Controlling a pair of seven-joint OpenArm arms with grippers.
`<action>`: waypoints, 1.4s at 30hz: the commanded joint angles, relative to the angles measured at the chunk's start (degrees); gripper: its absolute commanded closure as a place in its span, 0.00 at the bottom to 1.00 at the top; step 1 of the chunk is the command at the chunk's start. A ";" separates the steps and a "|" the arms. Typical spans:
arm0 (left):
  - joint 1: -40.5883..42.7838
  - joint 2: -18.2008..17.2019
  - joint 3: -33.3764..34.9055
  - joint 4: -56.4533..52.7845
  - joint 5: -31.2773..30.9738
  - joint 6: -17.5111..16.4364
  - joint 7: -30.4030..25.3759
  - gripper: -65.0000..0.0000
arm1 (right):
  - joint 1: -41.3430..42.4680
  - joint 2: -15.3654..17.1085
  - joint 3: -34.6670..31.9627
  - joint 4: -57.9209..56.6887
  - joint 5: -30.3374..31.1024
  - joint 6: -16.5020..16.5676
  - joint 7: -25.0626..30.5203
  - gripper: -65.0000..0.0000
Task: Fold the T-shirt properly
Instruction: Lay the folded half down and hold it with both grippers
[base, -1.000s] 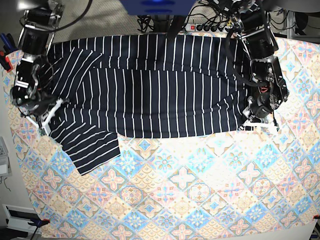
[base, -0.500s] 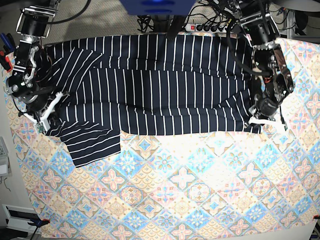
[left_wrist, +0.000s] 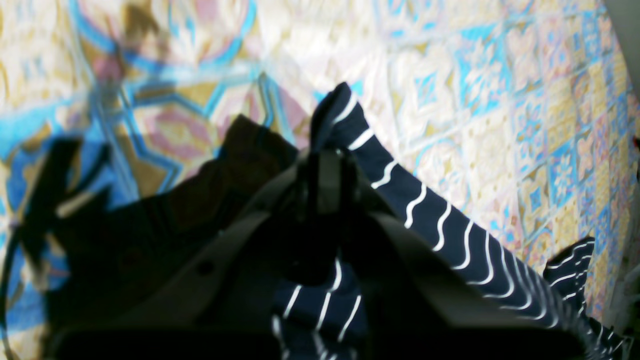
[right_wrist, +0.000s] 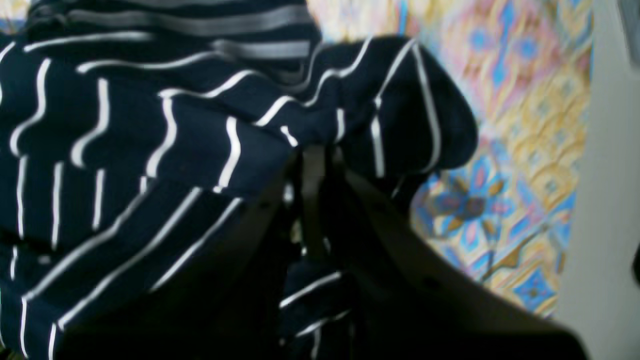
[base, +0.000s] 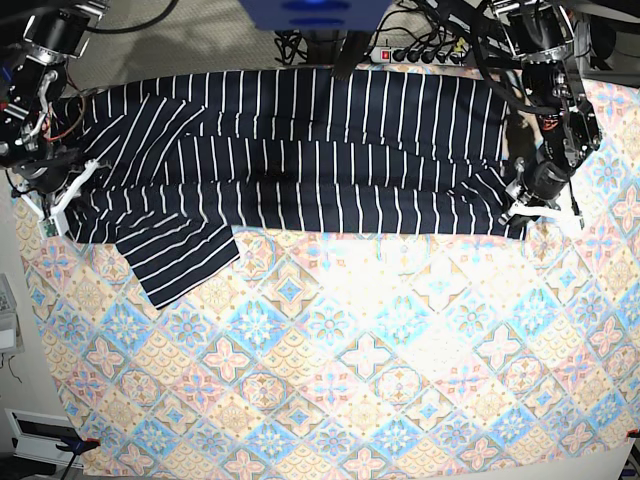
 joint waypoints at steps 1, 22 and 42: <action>-0.09 -0.95 -0.30 2.01 -0.56 -0.17 -1.35 1.00 | 0.04 1.44 0.60 1.12 0.21 -0.32 1.04 1.00; 5.89 -0.78 2.07 2.19 -0.21 -0.17 0.06 1.00 | -5.15 1.44 0.33 0.50 0.03 -0.32 0.78 1.00; 8.96 -0.95 2.07 -0.54 0.05 0.09 0.23 1.00 | -5.15 1.44 -1.43 0.50 -0.06 -0.32 0.69 1.00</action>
